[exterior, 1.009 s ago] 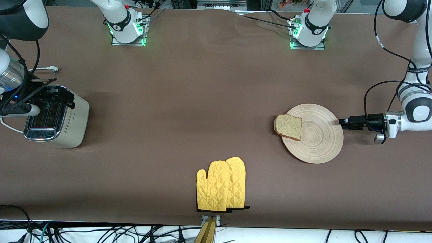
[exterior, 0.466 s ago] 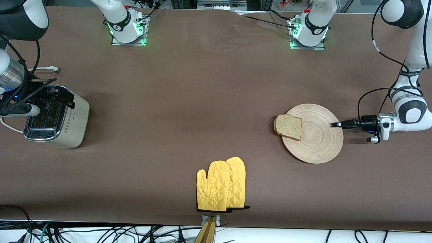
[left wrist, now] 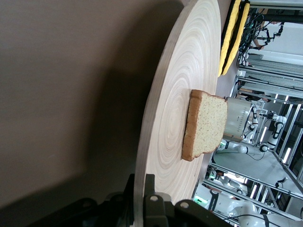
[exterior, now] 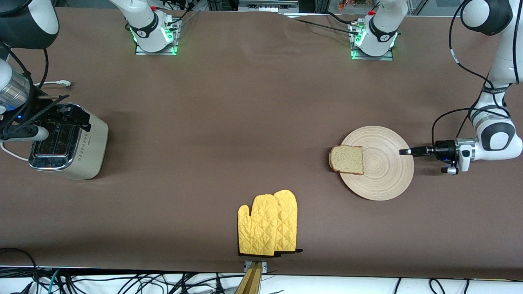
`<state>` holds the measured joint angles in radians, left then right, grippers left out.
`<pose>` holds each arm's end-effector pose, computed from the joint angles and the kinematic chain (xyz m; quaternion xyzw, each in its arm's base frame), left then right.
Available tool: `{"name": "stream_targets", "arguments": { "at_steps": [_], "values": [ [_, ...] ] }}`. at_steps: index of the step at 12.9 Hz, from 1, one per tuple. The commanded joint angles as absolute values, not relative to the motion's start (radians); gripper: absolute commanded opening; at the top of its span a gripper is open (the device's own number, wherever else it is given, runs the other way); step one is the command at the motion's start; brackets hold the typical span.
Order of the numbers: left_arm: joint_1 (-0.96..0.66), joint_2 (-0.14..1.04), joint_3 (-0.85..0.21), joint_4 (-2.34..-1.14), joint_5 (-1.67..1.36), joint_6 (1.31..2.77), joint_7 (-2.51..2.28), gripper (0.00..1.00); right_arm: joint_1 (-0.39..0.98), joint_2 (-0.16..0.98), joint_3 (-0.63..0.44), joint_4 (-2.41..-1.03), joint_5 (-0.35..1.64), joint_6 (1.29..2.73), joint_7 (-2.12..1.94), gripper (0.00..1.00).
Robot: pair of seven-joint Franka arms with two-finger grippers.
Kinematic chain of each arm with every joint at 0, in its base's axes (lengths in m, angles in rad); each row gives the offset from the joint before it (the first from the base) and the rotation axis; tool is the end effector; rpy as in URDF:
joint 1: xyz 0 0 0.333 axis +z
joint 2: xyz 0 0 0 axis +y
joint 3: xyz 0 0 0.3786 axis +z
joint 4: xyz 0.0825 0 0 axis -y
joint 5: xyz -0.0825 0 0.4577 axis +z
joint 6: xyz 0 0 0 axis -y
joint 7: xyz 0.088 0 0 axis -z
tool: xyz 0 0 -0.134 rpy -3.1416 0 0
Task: Move plate and put bread in toaster
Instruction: 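Push the wooden plate with the left gripper toward the table's middle, then withdraw the left gripper while the right gripper reaches toward the bread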
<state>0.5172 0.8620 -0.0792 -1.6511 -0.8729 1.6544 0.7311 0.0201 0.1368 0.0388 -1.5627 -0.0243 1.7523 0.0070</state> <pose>0.6491 0.2003 0.0747 0.8316 0.0864 -0.0948 0.5403 0.6918 0.0364 0.5908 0.9992 0.0276 0.0267 0.0085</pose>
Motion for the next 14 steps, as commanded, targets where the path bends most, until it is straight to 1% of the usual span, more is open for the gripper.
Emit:
{"name": "stream_targets", "arguments": {
  "at_steps": [1, 5, 6, 7, 10, 12, 14],
  "values": [
    [0.491, 0.864, -0.136, -1.635, -0.904, 1.643, 0.663, 0.00, 0.021, 0.130, 0.043, -1.562, -0.035, 1.753, 0.020, 1.00],
    [0.352, 0.838, -0.159, -1.663, -0.908, 1.686, 0.693, 0.00, 0.029, 0.130, 0.044, -1.562, -0.034, 1.747, 0.015, 1.00],
    [0.345, 0.816, -0.190, -1.701, -0.919, 1.725, 0.693, 0.00, 0.028, 0.133, 0.044, -1.566, -0.034, 1.747, 0.015, 1.00],
    [0.347, 0.795, -0.240, -1.751, -0.954, 1.786, 0.693, 0.00, 0.026, 0.143, 0.044, -1.568, -0.029, 1.747, 0.012, 1.00],
    [0.351, 0.727, -0.400, -1.919, -1.075, 2.029, 0.721, 0.00, 0.029, 0.169, 0.044, -1.569, -0.020, 1.749, 0.014, 1.00],
    [0.344, 0.729, -0.475, -1.960, -1.146, 2.116, 0.761, 0.00, 0.035, 0.195, 0.051, -1.574, -0.002, 1.750, 0.026, 1.00],
    [0.312, 0.732, -0.535, -1.994, -1.212, 2.236, 0.802, 0.00, 0.058, 0.227, 0.054, -1.577, 0.060, 1.753, 0.029, 1.00]
  ]
}}
